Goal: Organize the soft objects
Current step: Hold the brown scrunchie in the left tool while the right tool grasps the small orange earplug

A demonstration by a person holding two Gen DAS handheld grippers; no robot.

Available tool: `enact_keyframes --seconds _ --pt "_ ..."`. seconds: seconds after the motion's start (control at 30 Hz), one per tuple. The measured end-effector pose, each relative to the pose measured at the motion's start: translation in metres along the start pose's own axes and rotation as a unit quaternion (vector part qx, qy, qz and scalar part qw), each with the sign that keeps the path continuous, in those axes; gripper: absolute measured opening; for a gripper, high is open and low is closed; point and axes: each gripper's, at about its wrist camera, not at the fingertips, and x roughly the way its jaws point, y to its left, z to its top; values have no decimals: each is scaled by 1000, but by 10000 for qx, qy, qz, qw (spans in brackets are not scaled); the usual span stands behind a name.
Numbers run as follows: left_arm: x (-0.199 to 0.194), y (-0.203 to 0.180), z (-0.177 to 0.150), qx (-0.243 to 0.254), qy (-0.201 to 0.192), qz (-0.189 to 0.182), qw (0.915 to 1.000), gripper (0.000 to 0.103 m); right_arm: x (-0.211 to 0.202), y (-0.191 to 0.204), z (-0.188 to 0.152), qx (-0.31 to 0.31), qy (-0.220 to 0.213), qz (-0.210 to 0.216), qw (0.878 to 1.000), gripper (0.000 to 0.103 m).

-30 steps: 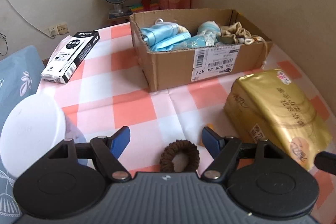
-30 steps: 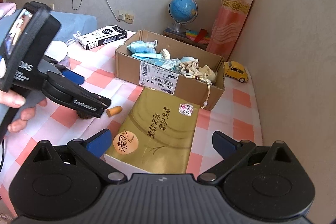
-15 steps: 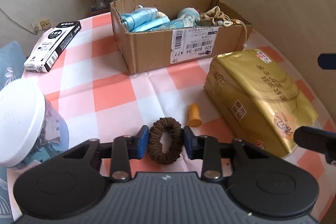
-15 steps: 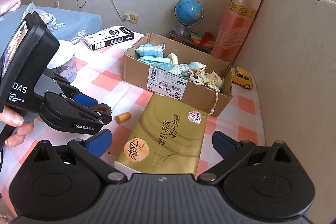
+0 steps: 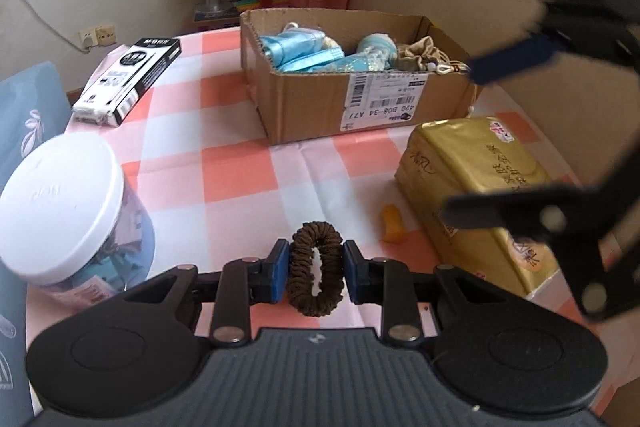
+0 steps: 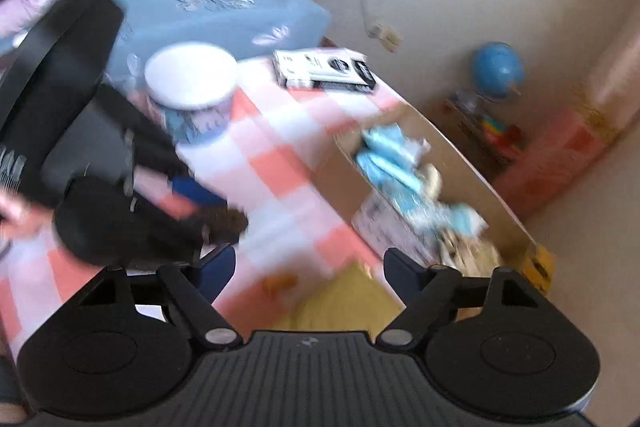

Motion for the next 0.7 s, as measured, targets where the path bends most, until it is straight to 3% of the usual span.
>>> enact_keyframes --seconds 0.03,0.1,0.23,0.53,0.7 --pt "-1 1 -1 -39 6 16 10000 27 6 -3 8 -171 51 186 9997 85" --pt "-2 3 -2 -108 55 42 9999 27 19 -3 20 -547 242 172 9981 85" --pt "-2 11 -5 -254 145 158 9994 27 39 -4 31 -1045 689 645 9900 76" --pt "-9 20 -14 -394 172 227 9988 27 72 10 30 -1953 1692 1403 9558 68" --pt "-9 22 -17 -469 166 232 9985 27 98 15 23 -2191 2181 1522 9388 62"
